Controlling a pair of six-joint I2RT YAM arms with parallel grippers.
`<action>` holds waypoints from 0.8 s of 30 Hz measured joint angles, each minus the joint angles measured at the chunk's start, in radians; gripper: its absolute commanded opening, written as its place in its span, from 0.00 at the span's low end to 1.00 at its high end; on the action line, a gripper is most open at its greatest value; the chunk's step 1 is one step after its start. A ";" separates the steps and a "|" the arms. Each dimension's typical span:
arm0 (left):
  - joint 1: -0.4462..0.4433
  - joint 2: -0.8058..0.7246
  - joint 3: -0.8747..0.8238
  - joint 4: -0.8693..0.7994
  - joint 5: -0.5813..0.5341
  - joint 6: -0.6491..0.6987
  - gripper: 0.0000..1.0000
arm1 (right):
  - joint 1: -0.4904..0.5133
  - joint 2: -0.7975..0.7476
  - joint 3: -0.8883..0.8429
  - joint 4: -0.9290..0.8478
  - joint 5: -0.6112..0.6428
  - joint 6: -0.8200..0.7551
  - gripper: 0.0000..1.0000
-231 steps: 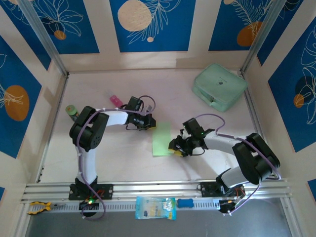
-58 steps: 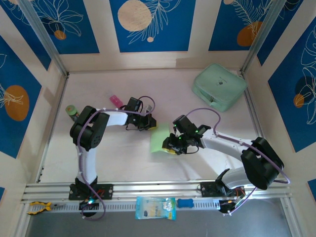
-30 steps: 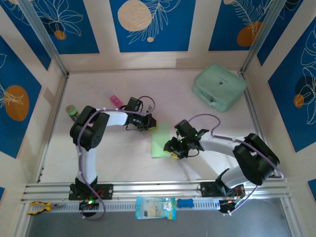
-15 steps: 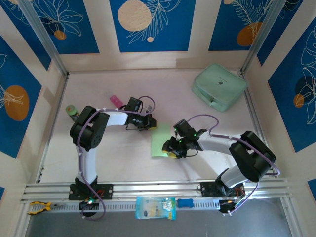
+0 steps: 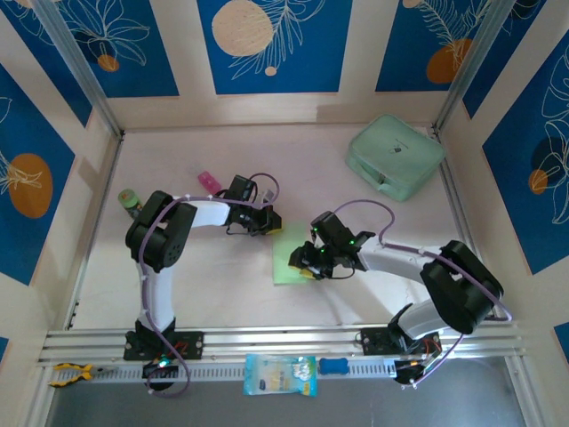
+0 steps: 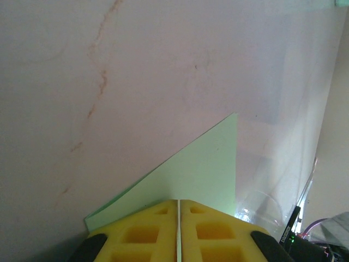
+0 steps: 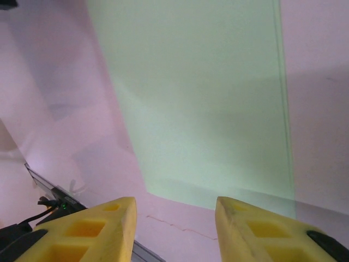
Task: Fold a paper plane with a square sheet of paper (pick it up from the middle)
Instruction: Fold the triangle a second time at the center of the table.
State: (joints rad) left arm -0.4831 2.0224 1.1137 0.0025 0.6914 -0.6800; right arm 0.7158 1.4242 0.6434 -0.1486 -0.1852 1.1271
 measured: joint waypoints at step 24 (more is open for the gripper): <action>-0.129 -0.282 -0.277 -0.066 -0.029 -0.023 0.10 | 0.074 -0.094 -0.135 0.109 0.003 0.184 0.44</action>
State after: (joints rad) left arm -0.6117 1.7401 0.8371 -0.0635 0.6624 -0.7033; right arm 0.7902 1.3304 0.5079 -0.0399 -0.1825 1.3109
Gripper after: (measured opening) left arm 0.102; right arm 0.437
